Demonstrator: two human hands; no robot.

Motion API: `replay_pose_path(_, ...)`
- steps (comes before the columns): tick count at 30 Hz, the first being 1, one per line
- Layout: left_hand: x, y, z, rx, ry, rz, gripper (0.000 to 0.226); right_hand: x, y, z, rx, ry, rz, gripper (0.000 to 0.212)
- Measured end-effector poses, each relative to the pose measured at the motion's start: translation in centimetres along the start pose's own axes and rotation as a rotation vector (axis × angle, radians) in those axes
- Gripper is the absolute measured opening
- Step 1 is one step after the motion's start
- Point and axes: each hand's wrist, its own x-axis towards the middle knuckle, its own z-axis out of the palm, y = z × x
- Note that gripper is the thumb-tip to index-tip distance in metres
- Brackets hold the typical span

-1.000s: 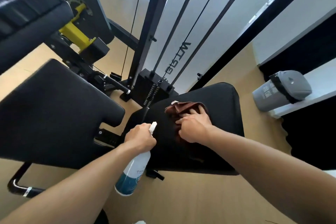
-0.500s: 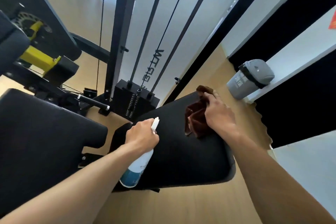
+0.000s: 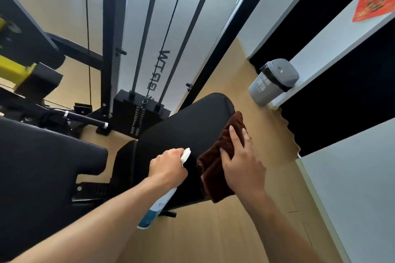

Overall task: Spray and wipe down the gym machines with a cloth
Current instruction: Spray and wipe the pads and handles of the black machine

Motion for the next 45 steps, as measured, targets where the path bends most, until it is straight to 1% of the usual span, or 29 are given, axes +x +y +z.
replay_pose_path(5,-2.1,1.1,0.3,0.024,0.065,0.001,0.017,8.6,-1.3,-1.4,0.097,-0.140,-0.060,0.063)
replay_pose_path(8,-4.9,1.1,1.6,-0.035,0.124,-0.074,0.018,10.2,-1.5,-1.7,0.182,-0.172,-0.101,0.060)
replay_pose_path(13,-9.6,0.0,6.0,-0.133,0.190,-0.227,0.031,6.0,1.4,-2.1,0.331,-0.145,-0.252,0.044)
replay_pose_path(17,-13.2,-0.5,9.8,-0.200,0.256,-0.337,0.035,0.2,5.3,-1.6,0.387,-0.104,-0.444,0.034)
replay_pose_path(20,-15.5,-1.1,12.1,-0.254,0.282,-0.388,0.030,-2.9,8.0,-0.7,0.213,-0.011,-0.667,0.031)
replay_pose_path(24,-17.6,-2.3,13.8,-0.310,0.272,-0.466,0.028,-2.5,9.7,-0.6,-0.122,0.179,-1.073,0.033)
replay_pose_path(26,-18.2,-3.0,14.4,-0.330,0.274,-0.504,0.026,-1.4,8.9,-0.3,-0.362,0.193,-1.294,0.038)
replay_pose_path(28,-18.4,-3.6,14.7,-0.343,0.290,-0.528,0.024,-1.1,7.0,-0.1,-0.681,0.096,-1.401,0.043)
replay_pose_path(29,-18.4,-3.9,14.8,-0.350,0.306,-0.537,0.024,-1.2,5.8,0.1,-0.848,0.012,-1.405,0.050)
replay_pose_path(30,-18.4,-4.4,14.8,-0.364,0.322,-0.552,0.023,-1.2,4.5,0.7,-0.966,-0.061,-1.403,0.061)
replay_pose_path(31,-18.3,-4.9,14.8,-0.380,0.338,-0.564,0.023,-1.3,3.3,1.2,-1.053,-0.100,-1.387,0.071)
replay_pose_path(32,-18.3,-5.4,14.8,-0.397,0.346,-0.574,0.023,-1.5,2.4,1.9,-1.110,-0.114,-1.363,0.077)
replay_pose_path(34,-18.1,-6.8,14.7,-0.436,0.353,-0.600,0.025,-2.1,0.6,4.0,-1.147,-0.116,-1.363,0.082)
replay_pose_path(39,-17.3,-10.7,14.9,-0.440,0.364,-0.642,0.033,-3.3,-2.3,11.2,-1.115,-0.183,-1.361,0.074)
replay_pose_path(42,-17.0,-12.8,14.7,-0.411,0.334,-0.643,0.029,-4.4,-4.5,15.8,-1.066,-0.235,-1.370,0.067)
replay_pose_path(45,-16.7,-15.4,14.2,-0.383,0.323,-0.670,0.022,-5.3,-6.8,20.3,-1.027,-0.263,-1.366,0.066)
